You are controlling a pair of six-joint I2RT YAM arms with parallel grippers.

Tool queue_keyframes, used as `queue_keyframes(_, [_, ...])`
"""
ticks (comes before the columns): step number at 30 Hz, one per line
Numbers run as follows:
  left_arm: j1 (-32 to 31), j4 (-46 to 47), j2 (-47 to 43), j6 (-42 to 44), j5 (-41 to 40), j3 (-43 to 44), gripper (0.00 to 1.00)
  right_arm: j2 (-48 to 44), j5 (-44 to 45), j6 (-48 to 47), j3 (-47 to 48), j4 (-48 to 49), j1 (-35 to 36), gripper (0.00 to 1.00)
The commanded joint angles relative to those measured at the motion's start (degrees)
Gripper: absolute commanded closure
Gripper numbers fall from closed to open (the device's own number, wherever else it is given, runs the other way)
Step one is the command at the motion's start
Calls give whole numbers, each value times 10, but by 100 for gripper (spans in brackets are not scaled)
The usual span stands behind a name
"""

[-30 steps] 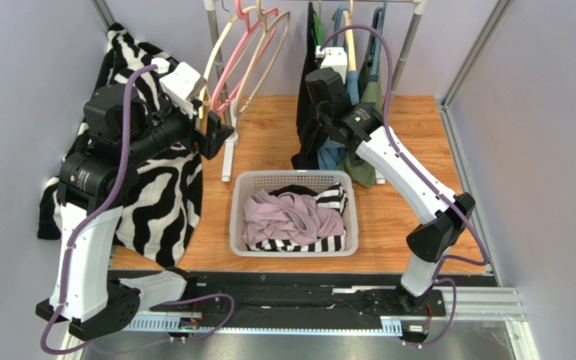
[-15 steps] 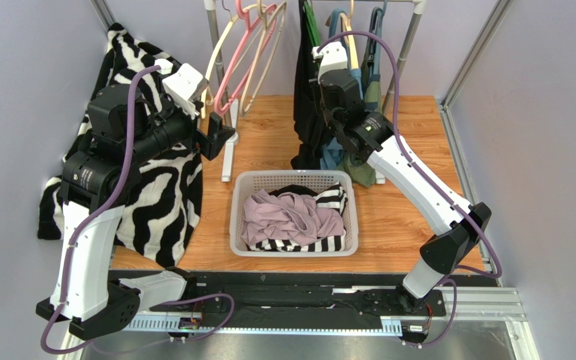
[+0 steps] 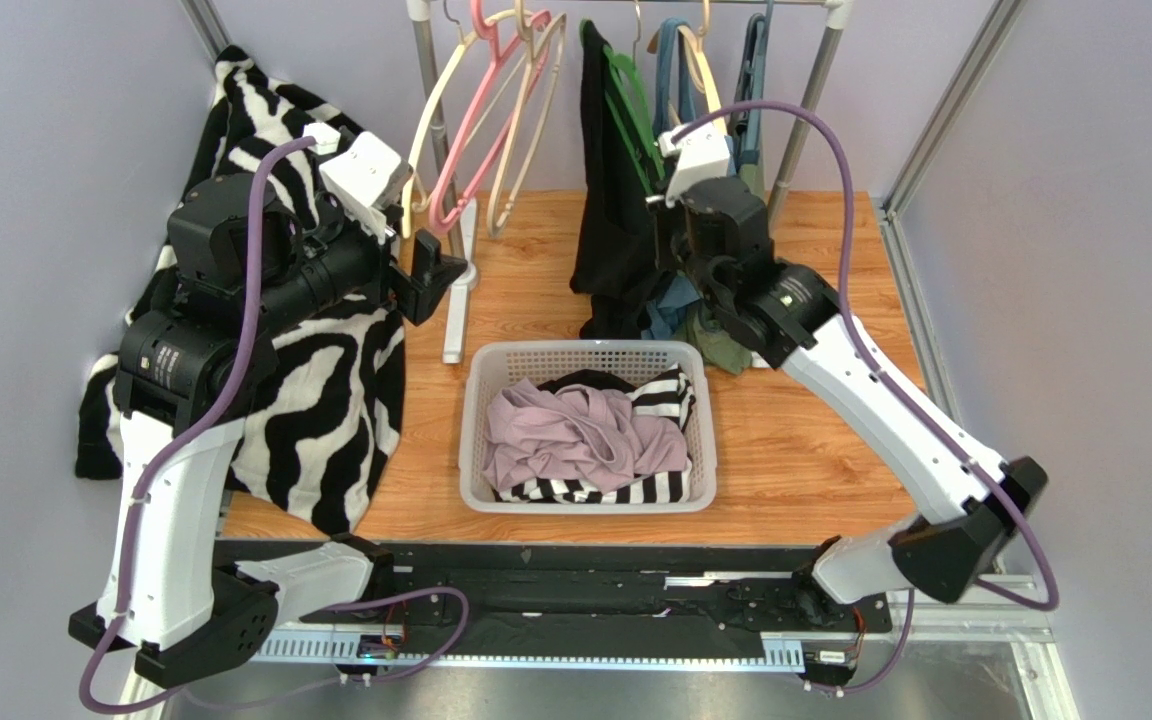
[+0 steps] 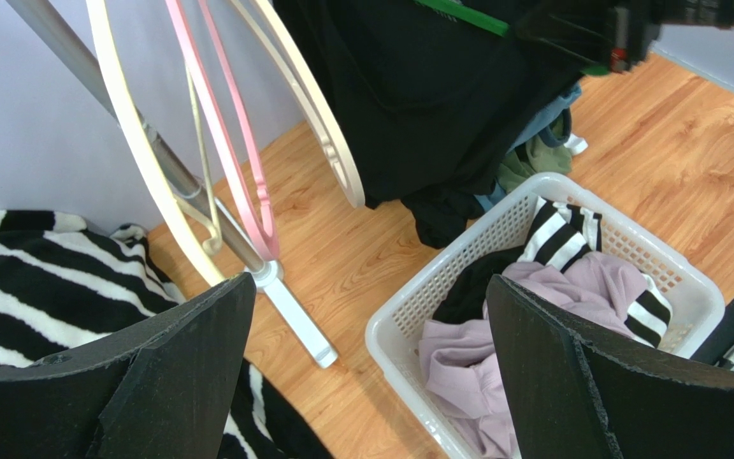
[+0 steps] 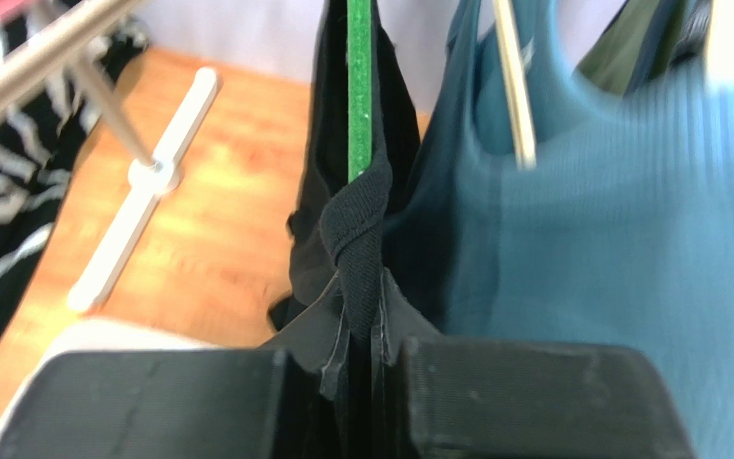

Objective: Remove the tank top from the hanger
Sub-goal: Pick up the hanger from the clothesline.

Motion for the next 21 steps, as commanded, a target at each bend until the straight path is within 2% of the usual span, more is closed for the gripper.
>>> queue_keyframes(1, [0, 18, -8, 13, -2, 0, 1, -98, -84, 36, -66, 15, 0, 100])
queue_keyframes(7, [0, 14, 1, 8, 1, 10, 1, -198, -150, 27, -63, -33, 5, 100])
queue_keyframes(14, [0, 14, 1, 10, -2, 2, 1, -265, -242, 9, 52, -42, 6, 100])
queue_keyframes(21, [0, 14, -4, 11, -5, 1, 1, -242, -327, 8, 217, -46, 6, 100])
